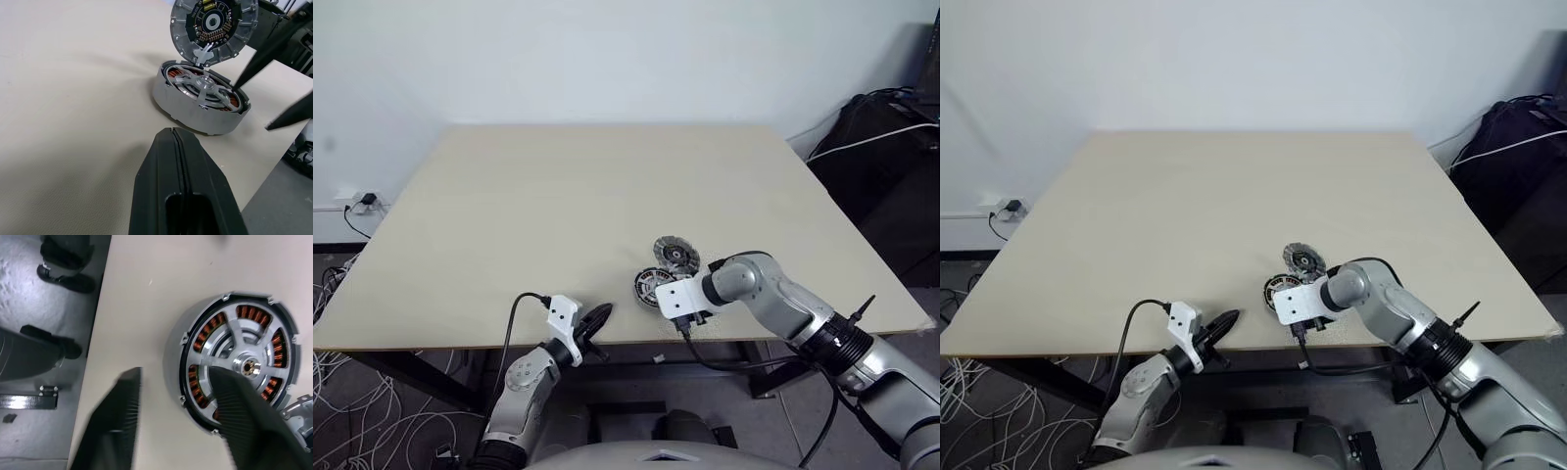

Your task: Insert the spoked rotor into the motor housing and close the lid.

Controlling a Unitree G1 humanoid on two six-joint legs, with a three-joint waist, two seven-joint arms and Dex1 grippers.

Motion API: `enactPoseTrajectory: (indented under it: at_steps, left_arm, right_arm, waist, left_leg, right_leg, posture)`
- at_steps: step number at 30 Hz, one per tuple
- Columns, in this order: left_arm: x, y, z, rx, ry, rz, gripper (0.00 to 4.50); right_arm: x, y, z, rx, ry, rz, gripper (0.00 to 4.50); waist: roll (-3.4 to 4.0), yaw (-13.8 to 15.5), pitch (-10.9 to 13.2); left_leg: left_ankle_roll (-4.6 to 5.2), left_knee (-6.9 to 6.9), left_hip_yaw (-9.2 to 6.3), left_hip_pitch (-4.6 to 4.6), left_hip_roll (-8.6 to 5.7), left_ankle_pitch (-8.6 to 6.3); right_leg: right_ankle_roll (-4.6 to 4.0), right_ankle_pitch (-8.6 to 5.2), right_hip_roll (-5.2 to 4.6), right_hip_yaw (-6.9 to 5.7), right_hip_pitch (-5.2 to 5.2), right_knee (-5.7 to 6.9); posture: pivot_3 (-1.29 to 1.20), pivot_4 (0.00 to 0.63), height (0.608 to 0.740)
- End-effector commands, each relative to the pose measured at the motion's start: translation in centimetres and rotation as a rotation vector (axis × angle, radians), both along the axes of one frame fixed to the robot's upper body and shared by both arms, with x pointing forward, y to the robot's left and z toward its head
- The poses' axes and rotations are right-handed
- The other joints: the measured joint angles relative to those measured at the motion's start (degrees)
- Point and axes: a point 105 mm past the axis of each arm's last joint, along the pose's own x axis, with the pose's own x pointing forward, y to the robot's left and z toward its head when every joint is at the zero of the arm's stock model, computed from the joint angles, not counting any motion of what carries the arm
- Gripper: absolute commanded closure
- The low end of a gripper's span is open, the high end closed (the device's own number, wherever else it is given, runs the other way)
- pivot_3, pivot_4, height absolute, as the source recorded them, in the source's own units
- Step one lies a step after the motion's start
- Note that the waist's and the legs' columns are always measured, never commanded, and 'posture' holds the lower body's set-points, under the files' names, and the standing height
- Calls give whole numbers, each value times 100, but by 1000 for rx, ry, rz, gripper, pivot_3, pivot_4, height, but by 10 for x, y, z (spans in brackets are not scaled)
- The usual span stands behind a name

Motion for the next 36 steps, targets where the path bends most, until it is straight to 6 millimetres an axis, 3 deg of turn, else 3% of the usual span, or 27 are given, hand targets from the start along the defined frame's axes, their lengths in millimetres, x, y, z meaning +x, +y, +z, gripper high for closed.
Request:
enactPoseTrajectory:
  at_steps: [1,5,14,20,36]
  left_arm:
    - [5,0,10,-20,-45,4,4500]
    - [5,1,8,-20,-43,9,4500]
    - [4,2,4,-21,-38,11,4500]
    - [5,2,2,-25,-35,9,4500]
    - [6,2,7,-34,-46,26,4500]
  right_arm:
    - [6,-2,8,14,-25,-13,3297]
    - [7,-2,6,17,-21,-16,4487]
    - [5,2,8,39,-18,0,4487]
    - [9,4,11,59,-51,-8,2598]
    - [14,-1,2,29,1,-44,2598]
  waist:
    - [0,5,0]
    - [0,18,0]
    - [0,28,-1]
    - [0,31,-1]
    - [2,31,-2]
  left_leg:
    - [0,0,0,0,0,0]
    - [0,0,0,0,0,0]
    - [0,1,0,1,1,0]
    - [0,1,0,-1,0,0]
    - [0,2,0,1,0,0]
  right_leg:
    - [0,0,0,0,0,0]
    - [0,0,0,0,0,0]
    - [-3,2,1,0,0,2]
    - [-3,2,1,0,-1,1]
    - [-4,2,1,1,0,2]
  posture:
    - [0,0,740]
    - [0,0,740]
    - [0,0,740]
    - [0,0,740]
    - [0,0,740]
